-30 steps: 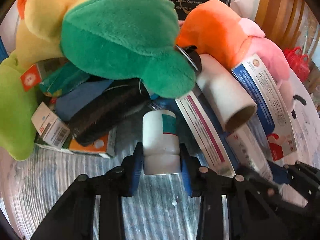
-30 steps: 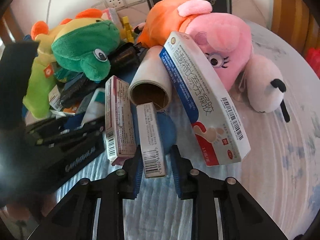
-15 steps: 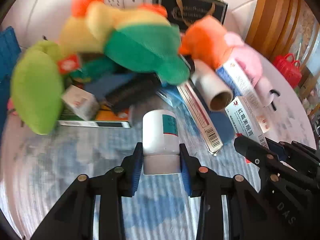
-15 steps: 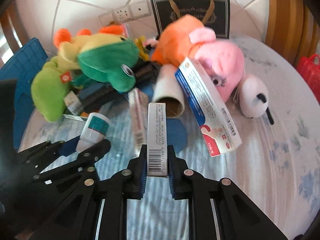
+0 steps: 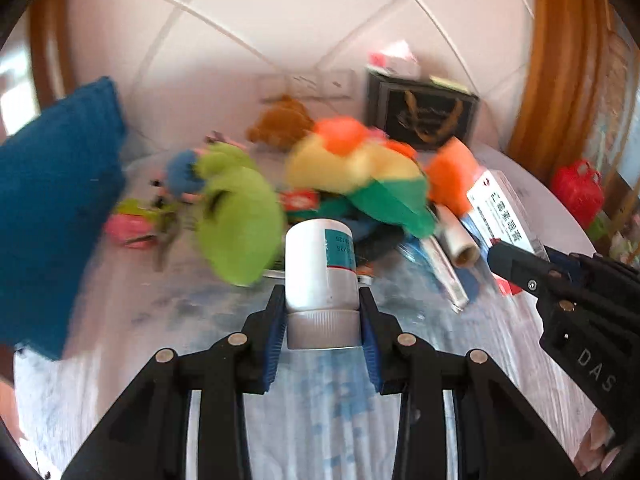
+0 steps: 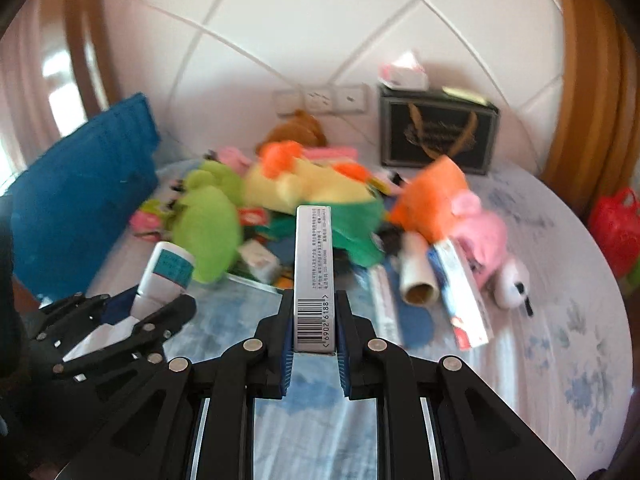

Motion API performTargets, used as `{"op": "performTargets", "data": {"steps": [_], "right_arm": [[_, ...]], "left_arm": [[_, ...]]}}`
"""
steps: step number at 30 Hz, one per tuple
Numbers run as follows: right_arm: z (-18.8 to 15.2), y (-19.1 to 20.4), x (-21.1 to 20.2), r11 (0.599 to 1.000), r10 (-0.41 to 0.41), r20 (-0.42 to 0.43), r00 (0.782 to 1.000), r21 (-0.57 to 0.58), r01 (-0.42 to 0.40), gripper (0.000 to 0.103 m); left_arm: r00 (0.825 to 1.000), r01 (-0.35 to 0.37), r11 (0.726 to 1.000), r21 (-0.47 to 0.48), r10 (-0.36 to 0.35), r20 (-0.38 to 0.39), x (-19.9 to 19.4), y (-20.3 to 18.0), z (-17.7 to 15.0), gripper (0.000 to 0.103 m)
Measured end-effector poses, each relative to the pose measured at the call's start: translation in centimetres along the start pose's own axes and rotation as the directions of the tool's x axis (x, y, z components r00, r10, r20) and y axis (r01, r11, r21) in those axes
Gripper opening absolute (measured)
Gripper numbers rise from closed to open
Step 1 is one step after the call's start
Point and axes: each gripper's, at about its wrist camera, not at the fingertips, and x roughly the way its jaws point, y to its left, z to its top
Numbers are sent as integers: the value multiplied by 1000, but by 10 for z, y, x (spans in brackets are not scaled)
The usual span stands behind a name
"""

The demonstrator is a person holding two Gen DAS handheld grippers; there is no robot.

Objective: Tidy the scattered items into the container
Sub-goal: 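Carry the bottle with the left tool while the right tool carries the box to the crate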

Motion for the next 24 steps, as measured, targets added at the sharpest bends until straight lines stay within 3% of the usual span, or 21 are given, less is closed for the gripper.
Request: {"op": "performTargets", "data": {"steps": [5,12,19,24], "right_arm": [[25,44,-5,988,113,42,993,-106,-108,18],[46,108,-12,947,259,61,964,-215,-240,18],[64,187,-23,899,351,93,932,-313,-307,18],[82,259,-22,882,383,147,912,-353,-313,18]], "left_arm": [[990,-110,990,-91,117,73,-44,44,5,34],[957,-238,951,-195,264,118,-95,98,2,34],[916,-298,914,-275,355,188,-145,170,3,34],[890,-298,908,-296,376,258,-171,243,11,34]]}}
